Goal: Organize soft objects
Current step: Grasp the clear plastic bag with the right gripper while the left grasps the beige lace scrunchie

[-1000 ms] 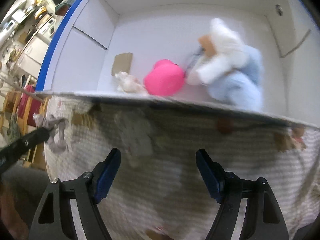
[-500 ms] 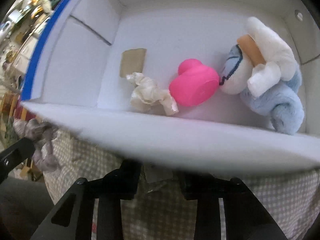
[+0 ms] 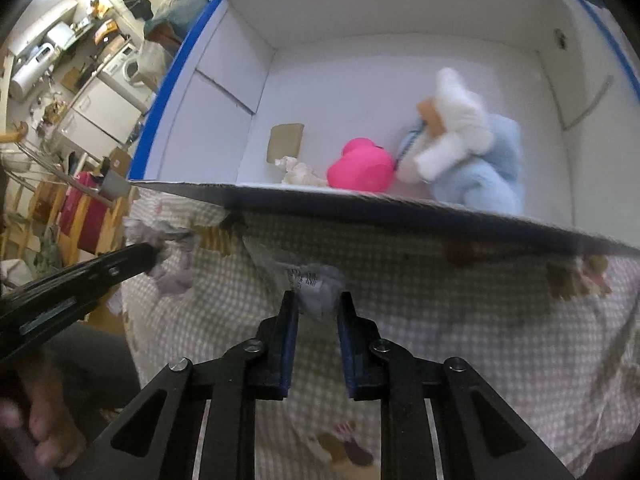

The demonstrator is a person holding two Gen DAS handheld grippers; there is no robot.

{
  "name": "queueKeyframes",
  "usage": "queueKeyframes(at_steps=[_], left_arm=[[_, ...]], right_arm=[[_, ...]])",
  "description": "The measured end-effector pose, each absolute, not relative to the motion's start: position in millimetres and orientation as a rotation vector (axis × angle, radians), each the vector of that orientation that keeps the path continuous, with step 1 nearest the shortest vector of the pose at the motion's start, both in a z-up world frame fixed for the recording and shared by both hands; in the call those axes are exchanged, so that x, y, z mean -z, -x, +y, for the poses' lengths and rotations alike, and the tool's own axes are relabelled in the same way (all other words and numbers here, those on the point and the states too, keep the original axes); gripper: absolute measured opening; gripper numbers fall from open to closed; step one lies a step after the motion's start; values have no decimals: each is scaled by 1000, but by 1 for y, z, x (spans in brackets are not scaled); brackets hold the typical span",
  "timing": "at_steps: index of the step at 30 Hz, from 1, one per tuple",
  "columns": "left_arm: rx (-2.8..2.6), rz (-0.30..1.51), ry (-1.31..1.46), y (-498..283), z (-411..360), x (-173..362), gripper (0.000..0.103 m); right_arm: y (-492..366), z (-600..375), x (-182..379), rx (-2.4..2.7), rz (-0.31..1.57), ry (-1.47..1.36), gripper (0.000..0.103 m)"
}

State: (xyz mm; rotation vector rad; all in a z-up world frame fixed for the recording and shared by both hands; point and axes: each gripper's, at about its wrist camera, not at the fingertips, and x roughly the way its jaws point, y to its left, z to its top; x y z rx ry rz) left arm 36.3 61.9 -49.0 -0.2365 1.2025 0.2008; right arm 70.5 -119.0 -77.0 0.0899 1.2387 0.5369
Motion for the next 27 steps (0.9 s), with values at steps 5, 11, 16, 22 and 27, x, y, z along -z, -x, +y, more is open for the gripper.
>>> queueKeyframes(at_steps=[5, 11, 16, 22, 27], left_arm=[[-207, 1200, 198, -37, 53, 51, 8], [-245, 1196, 186, -39, 57, 53, 8], [-254, 1216, 178, -37, 59, 60, 8], [-260, 1223, 178, -42, 59, 66, 8], [-251, 1223, 186, -42, 60, 66, 8]], right_arm=[[-59, -144, 73, -551, 1234, -175, 6], [-66, -155, 70, -550, 1215, -205, 2], [-79, -159, 82, -488, 1258, -252, 11], [-94, -128, 118, -452, 1328, -180, 46], [-94, -112, 133, -446, 1318, -115, 35]])
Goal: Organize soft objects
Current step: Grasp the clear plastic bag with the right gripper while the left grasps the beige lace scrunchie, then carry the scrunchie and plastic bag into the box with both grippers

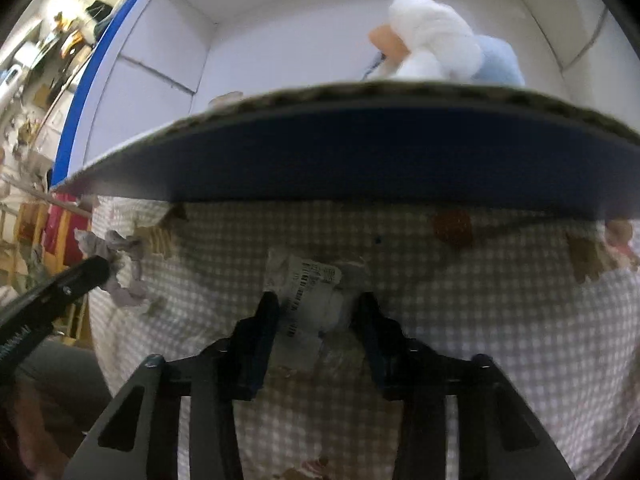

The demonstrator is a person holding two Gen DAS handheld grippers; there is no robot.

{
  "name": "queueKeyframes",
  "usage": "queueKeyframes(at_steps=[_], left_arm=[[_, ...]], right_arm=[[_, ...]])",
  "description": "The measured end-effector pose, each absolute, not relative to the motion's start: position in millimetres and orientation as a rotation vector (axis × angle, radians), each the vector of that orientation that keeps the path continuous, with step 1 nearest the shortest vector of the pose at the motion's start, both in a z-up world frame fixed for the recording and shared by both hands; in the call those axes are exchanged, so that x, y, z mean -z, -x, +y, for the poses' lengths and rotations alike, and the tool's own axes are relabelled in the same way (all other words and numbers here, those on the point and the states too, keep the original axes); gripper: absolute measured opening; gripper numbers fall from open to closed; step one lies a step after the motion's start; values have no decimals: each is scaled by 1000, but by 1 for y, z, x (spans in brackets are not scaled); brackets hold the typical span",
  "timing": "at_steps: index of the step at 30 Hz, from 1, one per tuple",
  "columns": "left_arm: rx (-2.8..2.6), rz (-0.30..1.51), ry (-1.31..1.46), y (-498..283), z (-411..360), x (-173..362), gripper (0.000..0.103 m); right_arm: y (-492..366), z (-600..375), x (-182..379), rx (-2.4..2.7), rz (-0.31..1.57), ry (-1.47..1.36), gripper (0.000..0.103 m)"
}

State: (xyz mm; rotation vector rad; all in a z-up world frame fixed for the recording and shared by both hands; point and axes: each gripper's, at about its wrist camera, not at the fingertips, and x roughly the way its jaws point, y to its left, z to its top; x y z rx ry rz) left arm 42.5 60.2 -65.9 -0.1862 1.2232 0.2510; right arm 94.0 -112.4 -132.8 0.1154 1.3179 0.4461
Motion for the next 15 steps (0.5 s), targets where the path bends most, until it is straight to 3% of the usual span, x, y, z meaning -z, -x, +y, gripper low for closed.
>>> queueKeyframes(at_steps=[3, 15], left_arm=[[-250, 1220, 192, -42, 62, 65, 8], [-153, 1204, 243, -26, 51, 40, 8]], right_arm=[[-92, -113, 127, -491, 1309, -147, 27], [-63, -152, 58, -648, 1205, -311, 26]])
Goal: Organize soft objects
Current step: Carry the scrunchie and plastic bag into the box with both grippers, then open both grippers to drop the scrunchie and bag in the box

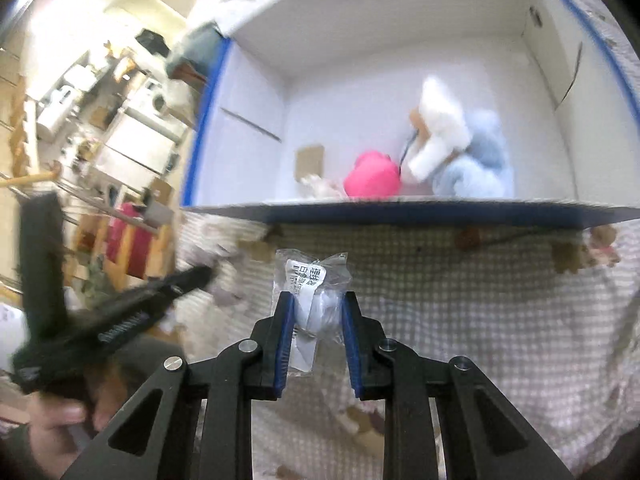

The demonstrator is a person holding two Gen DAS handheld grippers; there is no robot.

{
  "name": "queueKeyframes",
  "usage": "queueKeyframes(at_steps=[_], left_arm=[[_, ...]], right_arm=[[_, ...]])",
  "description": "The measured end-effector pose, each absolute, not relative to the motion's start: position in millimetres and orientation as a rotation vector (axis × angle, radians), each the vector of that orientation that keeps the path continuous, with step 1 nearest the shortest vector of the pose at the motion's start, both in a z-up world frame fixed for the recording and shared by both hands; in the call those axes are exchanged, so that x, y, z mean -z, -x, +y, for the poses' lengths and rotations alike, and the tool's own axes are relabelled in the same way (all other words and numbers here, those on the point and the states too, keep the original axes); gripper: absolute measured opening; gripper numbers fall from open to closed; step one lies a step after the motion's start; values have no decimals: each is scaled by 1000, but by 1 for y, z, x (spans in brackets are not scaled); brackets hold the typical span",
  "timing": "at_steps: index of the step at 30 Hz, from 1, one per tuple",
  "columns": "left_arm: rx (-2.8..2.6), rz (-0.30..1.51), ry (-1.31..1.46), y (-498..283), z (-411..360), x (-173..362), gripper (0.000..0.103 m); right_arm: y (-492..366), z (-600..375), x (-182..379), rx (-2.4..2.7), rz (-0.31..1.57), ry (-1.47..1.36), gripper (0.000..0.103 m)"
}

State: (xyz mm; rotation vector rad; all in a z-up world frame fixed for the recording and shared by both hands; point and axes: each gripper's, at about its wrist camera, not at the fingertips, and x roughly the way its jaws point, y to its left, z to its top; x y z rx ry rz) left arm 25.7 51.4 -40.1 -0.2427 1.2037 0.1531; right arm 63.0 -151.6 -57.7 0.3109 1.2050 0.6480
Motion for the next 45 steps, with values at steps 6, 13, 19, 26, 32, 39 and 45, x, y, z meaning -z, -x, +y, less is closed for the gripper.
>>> queueKeyframes(at_steps=[6, 13, 19, 26, 32, 39, 45], left_arm=[[-155, 1123, 239, -28, 50, 7, 8], [-166, 1047, 134, -71, 43, -26, 8], [-158, 1041, 70, -117, 37, -28, 8], [-110, 1018, 30, -139, 21, -6, 8], [-117, 1008, 4, -145, 12, 13, 8], [-137, 1042, -1, -149, 15, 31, 8], [-143, 1049, 6, -147, 16, 33, 8]], right_arm=[[-77, -184, 22, -661, 1142, -343, 26], [-118, -197, 0, -626, 1065, -322, 26], [-153, -183, -3, -600, 1026, -274, 26], [-165, -184, 27, -535, 1055, -276, 26], [-170, -179, 34, -522, 1062, -232, 26], [-172, -166, 41, -522, 1089, -187, 26], [-173, -163, 44, -519, 1099, -161, 26]])
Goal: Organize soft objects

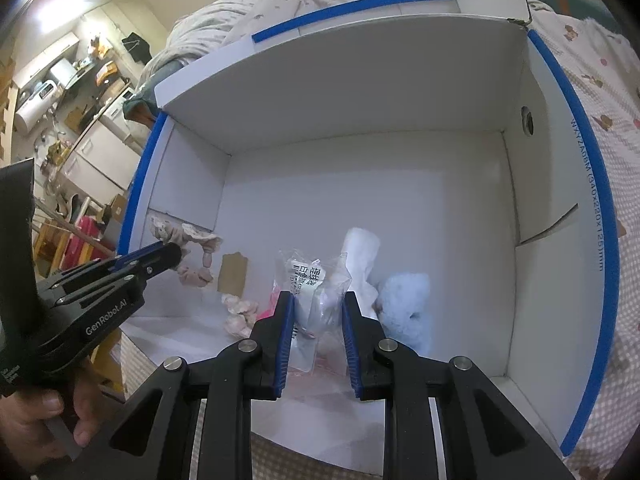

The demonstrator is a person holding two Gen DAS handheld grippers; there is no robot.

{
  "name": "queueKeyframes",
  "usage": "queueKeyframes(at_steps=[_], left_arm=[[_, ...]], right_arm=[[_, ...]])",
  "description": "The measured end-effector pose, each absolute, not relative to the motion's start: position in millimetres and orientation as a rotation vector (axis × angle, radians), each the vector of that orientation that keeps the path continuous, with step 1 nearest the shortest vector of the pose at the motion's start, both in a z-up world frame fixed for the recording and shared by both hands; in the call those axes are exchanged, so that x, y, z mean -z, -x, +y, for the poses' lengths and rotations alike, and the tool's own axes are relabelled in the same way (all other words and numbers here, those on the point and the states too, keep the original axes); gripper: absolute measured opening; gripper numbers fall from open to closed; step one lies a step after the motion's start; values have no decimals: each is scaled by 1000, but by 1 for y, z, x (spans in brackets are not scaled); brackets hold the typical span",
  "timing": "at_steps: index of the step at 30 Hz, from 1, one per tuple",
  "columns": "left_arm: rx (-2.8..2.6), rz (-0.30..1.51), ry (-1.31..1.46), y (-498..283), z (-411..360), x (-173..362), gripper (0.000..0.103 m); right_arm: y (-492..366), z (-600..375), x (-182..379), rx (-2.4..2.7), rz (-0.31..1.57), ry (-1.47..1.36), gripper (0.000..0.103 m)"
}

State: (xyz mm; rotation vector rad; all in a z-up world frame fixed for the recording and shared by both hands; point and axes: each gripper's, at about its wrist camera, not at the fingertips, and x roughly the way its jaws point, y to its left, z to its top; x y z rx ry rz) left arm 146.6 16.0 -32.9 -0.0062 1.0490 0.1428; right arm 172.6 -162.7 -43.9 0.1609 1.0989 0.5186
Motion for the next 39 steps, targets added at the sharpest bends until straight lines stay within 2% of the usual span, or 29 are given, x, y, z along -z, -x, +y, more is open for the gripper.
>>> queueKeyframes(at_steps=[12, 14, 16, 17, 18, 19, 20, 28, 30, 33, 34, 36, 39], left_arm=[[-91, 1074, 1, -144, 9, 35, 13], [-90, 1073, 4, -142, 9, 35, 21], [-87, 1067, 12, -141, 10, 33, 28], [-88, 1062, 12, -141, 11, 32, 35], [-91, 1054, 10, -140, 11, 30, 40], [-94, 1047, 10, -139, 11, 28, 49], [-97, 1036, 12, -138, 11, 26, 54], [-146, 906, -53, -119, 8, -8, 54], [-149, 885, -67, -114, 9, -18, 54], [-151, 909, -48, -107, 15, -26, 54], [-144, 919, -28, -102, 18, -26, 54], [-128, 932, 13, -87, 23, -25, 54], [-136, 961, 39, -67, 26, -18, 54]], right_arm=[[-170, -171, 39, -522, 1068, -192, 26], [-170, -172, 38, -509, 1064, -192, 27], [-172, -175, 38, -498, 1067, -201, 33], [-172, -175, 38, -503, 1071, -207, 45], [-172, -176, 38, -504, 1071, -211, 65], [-171, -177, 36, -498, 1061, -216, 70], [-170, -178, 34, -493, 1046, -219, 71], [-167, -184, 20, -493, 991, -229, 72], [-165, -187, 15, -485, 972, -222, 78], [-158, -192, 8, -483, 961, -230, 79], [-154, -193, 5, -477, 966, -230, 84], [-145, -196, 0, -474, 959, -229, 103], [-130, -200, -5, -454, 933, -230, 103]])
